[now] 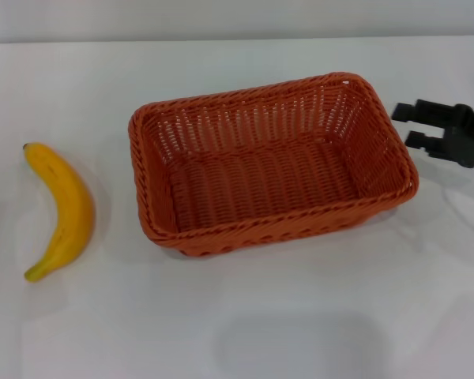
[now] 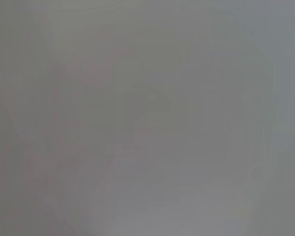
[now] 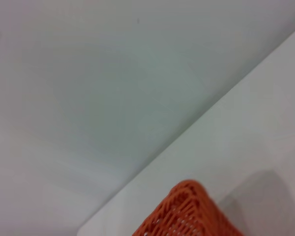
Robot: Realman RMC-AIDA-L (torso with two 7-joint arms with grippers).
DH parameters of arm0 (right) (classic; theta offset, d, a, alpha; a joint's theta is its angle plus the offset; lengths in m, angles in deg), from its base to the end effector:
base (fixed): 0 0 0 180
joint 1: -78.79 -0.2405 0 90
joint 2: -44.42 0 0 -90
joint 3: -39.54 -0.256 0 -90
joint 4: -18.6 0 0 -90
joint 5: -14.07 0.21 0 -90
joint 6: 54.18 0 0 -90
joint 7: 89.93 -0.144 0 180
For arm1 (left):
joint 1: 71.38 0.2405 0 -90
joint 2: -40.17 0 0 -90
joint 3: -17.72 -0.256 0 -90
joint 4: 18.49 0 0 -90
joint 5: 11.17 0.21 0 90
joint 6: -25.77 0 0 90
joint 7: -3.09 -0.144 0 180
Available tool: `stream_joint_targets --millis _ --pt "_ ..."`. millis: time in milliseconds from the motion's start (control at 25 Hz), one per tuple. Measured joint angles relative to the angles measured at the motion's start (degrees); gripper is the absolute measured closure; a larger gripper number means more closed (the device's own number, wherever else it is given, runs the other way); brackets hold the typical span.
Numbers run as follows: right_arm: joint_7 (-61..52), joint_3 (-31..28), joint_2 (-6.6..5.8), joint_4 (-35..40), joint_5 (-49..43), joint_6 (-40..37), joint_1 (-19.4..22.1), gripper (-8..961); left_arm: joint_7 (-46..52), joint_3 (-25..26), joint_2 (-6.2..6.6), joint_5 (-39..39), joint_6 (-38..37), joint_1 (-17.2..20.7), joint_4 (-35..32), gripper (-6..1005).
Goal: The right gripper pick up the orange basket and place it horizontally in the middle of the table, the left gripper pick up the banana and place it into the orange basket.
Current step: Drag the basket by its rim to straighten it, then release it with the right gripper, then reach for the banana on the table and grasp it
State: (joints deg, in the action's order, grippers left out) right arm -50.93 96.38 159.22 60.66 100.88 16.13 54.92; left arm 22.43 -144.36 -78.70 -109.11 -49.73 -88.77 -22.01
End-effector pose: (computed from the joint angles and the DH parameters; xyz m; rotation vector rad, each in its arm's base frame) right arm 0.2810 0.3587 0.0308 -1.9422 1.9194 0.9949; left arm -0.4027 0.2625 0.0384 -1.1484 -0.7543 -0.7336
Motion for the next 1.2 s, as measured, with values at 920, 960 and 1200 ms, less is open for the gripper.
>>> stream_joint_targets --millis 920,960,1200 --pt "43.08 -23.01 0.21 -6.08 13.76 0.43 1.99 261 -0.25 -0.30 -0.22 -1.03 1.14 -1.97 -0.17 122" --pt "46.41 -23.05 0.28 -6.81 15.35 -0.53 1.89 262 -0.18 -0.42 -0.22 -0.93 1.15 -2.01 -0.32 123" --pt "76.30 -23.29 0.39 -18.20 29.14 -6.42 -0.75 263 -0.04 -0.13 -0.35 -1.12 2.37 -2.06 -1.11 123"
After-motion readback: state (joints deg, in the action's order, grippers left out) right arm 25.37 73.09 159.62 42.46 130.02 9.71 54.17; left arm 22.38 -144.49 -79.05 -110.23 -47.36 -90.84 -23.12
